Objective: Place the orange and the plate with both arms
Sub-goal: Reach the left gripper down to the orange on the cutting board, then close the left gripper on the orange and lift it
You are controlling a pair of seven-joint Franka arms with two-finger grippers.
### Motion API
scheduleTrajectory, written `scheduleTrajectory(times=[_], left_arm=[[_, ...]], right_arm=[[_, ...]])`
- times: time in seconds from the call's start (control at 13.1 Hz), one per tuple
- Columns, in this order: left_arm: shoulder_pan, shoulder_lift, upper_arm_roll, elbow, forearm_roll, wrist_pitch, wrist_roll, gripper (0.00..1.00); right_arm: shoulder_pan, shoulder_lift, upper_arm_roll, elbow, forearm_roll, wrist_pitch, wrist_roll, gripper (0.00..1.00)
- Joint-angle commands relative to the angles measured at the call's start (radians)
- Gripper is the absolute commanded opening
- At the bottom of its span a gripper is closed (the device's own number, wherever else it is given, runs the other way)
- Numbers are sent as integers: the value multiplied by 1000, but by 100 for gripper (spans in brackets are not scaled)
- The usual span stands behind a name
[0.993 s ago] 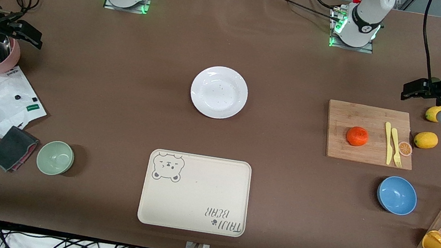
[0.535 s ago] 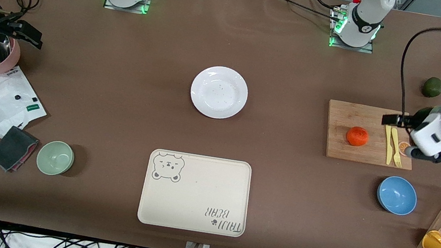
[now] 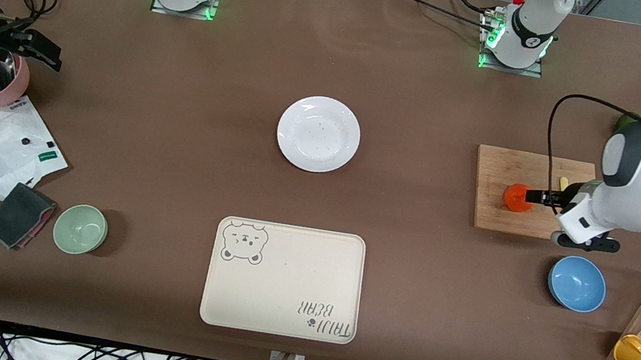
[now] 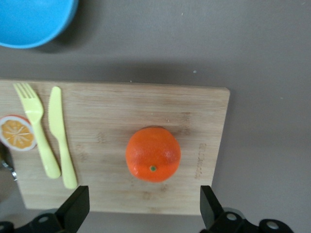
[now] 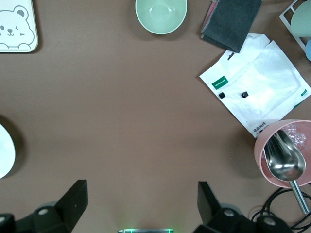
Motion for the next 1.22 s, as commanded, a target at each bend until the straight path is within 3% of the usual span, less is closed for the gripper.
scheduleTrajectory(times=[0.0,0.38,0.46,0.61,0.69,0.84,1.15], left_arm=[[2,0,-6,-129,22,149,14,100],[0,55,-10,-216,17,323,11,100],[0,66,-10,-229,17,359,14,94],[-8,63,-10,-218,17,354,8,23],[-8,63,-12,-215,17,354,8,11],[-14,48,-26,-207,16,326,-1,5],[-14,49,-183,-111,3,251,-165,6]], right_arm=[[1,-9,-3,-2,15,-3,3,100],[1,-9,-3,-2,15,-7,3,100],[1,-9,-3,-4,15,-7,5,100],[-1,-9,-3,-4,15,-7,3,100],[-1,-9,-3,-4,15,-7,3,100],[-1,-9,-3,-2,15,-9,3,100],[1,-9,-3,-2,14,-9,3,100]])
